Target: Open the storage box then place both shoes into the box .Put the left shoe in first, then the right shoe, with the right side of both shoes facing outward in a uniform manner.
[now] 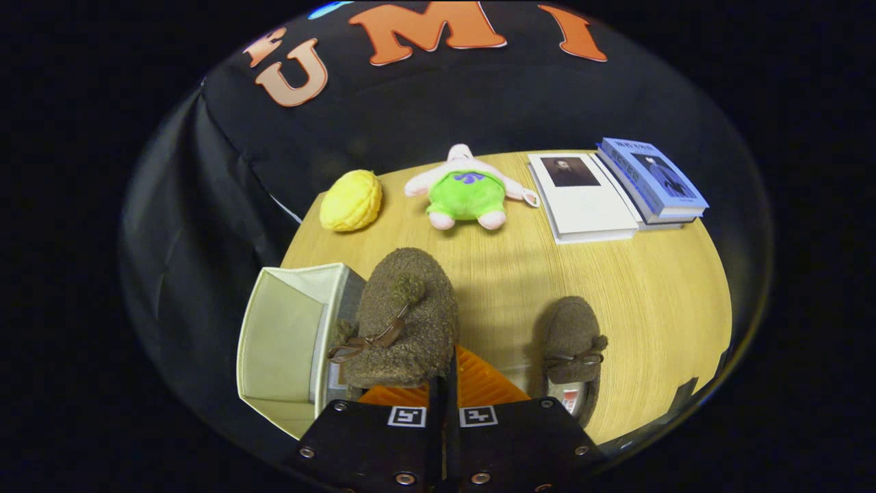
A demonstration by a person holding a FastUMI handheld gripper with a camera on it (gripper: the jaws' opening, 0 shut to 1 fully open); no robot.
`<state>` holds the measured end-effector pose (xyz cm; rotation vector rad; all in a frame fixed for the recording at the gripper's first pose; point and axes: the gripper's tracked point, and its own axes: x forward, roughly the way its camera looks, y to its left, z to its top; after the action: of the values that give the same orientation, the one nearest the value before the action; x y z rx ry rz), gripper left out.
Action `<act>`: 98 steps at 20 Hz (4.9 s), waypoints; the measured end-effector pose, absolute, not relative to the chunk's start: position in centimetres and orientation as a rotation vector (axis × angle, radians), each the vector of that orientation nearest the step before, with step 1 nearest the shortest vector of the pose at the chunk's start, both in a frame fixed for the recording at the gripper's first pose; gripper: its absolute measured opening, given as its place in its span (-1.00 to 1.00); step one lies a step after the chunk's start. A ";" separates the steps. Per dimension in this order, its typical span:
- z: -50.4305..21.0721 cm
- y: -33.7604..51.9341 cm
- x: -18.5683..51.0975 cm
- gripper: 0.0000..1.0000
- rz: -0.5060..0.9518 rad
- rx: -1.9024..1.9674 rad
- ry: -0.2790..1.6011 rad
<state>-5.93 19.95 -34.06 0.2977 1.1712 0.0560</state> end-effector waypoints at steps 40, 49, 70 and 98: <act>-29.2 37.6 -6.3 0.62 0.426 0.404 1.206; -29.4 21.7 -8.1 0.95 0.268 0.288 1.097; -46.0 4.8 -17.1 0.51 0.003 0.216 1.283; -36.9 11.9 -11.9 -0.93 -0.042 0.367 1.248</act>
<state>-11.90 11.91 -36.91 0.3670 1.2484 -0.0417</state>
